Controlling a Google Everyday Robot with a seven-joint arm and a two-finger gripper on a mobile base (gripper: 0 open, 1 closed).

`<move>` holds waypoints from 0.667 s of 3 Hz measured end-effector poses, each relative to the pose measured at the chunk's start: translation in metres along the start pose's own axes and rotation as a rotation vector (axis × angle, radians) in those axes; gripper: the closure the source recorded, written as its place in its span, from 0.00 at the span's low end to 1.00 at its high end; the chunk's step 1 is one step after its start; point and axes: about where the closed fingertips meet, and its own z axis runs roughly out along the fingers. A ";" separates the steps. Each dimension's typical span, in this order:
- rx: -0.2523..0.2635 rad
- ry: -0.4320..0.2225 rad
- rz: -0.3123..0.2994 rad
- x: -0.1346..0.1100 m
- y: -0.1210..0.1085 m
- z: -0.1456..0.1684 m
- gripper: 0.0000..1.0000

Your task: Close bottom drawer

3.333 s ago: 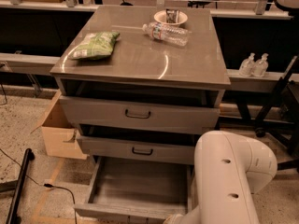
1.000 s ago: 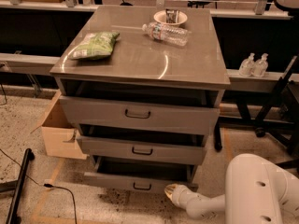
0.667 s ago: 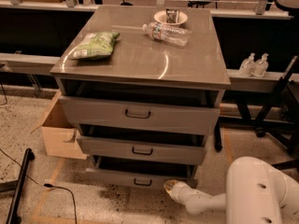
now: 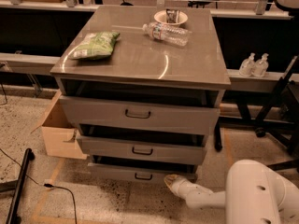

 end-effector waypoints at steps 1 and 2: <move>0.010 -0.011 -0.008 0.000 -0.009 0.008 1.00; 0.018 -0.018 -0.018 0.001 -0.017 0.015 1.00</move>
Offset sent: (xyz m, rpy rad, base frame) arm 0.0374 -0.0135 -0.0085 -0.0075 -0.0480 0.0079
